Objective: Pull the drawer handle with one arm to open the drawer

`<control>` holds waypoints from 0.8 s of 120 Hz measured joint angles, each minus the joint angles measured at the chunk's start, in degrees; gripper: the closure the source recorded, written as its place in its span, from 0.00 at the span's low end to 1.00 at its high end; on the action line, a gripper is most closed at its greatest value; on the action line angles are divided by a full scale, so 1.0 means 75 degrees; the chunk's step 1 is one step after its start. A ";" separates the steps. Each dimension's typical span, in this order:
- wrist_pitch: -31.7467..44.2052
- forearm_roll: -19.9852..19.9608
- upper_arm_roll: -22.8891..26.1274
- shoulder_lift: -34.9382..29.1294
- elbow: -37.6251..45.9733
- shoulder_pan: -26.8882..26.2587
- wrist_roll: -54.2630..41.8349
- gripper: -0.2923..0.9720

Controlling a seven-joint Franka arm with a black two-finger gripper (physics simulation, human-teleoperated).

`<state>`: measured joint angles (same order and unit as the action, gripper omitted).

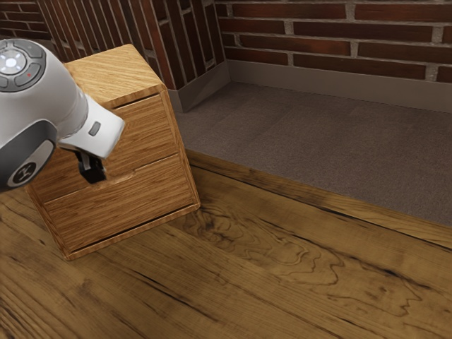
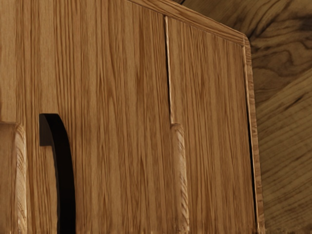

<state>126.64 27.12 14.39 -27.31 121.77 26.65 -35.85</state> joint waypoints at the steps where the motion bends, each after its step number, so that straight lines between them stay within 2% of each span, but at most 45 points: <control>1: 0.0008 0.0000 -0.0003 0.0010 0.0000 0.0003 -0.0012 0.23; 43: 0.0195 0.0026 -0.0052 0.0684 -0.0401 0.0029 -0.0394 0.23; 61: 0.0241 0.0035 -0.0460 0.0775 -0.0481 0.0034 -0.0505 0.23; 96: 0.0297 0.0040 -0.0501 0.0802 -0.0280 0.0021 -0.0657 0.23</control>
<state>128.87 27.42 10.64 -21.29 119.67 26.81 -40.78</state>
